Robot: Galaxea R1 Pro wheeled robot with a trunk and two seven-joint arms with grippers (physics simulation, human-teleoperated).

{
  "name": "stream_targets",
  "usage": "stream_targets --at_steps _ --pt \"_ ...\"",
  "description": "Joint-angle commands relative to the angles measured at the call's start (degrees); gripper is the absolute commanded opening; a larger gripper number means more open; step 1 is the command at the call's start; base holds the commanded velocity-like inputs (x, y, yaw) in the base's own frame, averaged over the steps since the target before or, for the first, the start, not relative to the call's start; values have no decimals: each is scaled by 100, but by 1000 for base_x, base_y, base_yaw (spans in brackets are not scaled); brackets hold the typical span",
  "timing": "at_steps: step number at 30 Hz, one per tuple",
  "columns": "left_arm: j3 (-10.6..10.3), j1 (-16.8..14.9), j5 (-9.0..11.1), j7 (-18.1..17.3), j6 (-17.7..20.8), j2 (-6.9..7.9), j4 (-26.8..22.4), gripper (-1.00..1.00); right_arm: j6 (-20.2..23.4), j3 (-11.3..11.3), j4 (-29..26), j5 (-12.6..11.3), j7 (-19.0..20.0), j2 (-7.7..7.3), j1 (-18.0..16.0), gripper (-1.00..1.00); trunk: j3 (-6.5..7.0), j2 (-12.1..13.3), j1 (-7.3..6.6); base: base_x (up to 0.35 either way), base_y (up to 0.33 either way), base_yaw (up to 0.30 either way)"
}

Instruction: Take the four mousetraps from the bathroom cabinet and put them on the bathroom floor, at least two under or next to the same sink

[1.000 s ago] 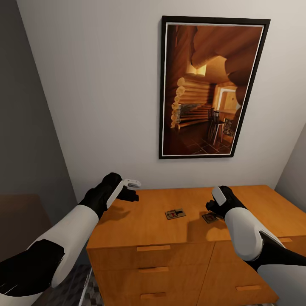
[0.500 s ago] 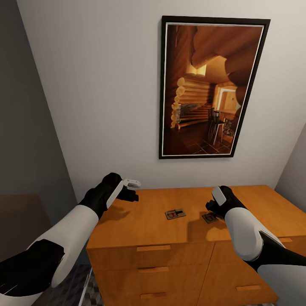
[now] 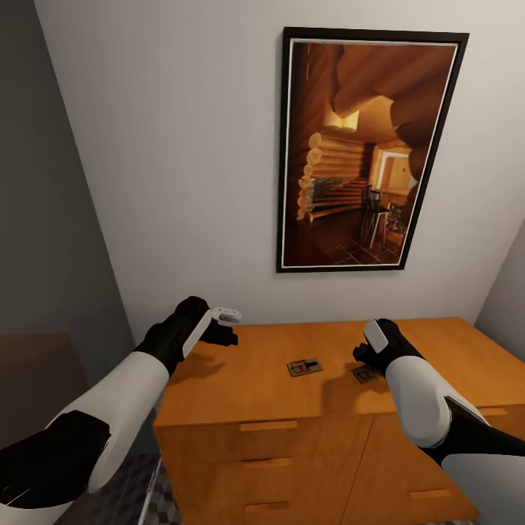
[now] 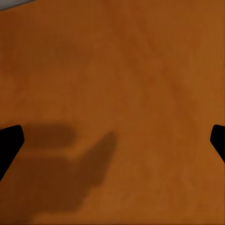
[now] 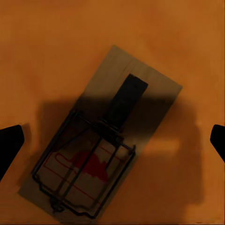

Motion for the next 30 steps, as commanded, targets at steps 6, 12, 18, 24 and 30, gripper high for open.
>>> stream_targets --at_steps 6,12,18,24,30 --pt "-13 -5 0 -14 20 4 -1 100 13 -9 -12 -36 -39 4 -4 100 -8 -6 1 0 50 0" --pt "-13 -5 1 -14 20 4 2 100 12 -9 -12 -36 -37 4 -4 100 -8 -6 1 0 16 0" --pt "-13 -5 1 -14 20 4 4 100 12 -9 -12 -36 -27 4 -4 100 -8 -6 1 0 4 0" --pt "-13 -5 1 -14 20 4 4 100 12 -9 -12 -36 -11 0 -4 100 -8 -6 1 0 1 0" --pt "-13 -5 1 -14 20 4 4 100 12 -7 -12 -36 -1 -3 -4 100 -8 -6 1 0 0 0"
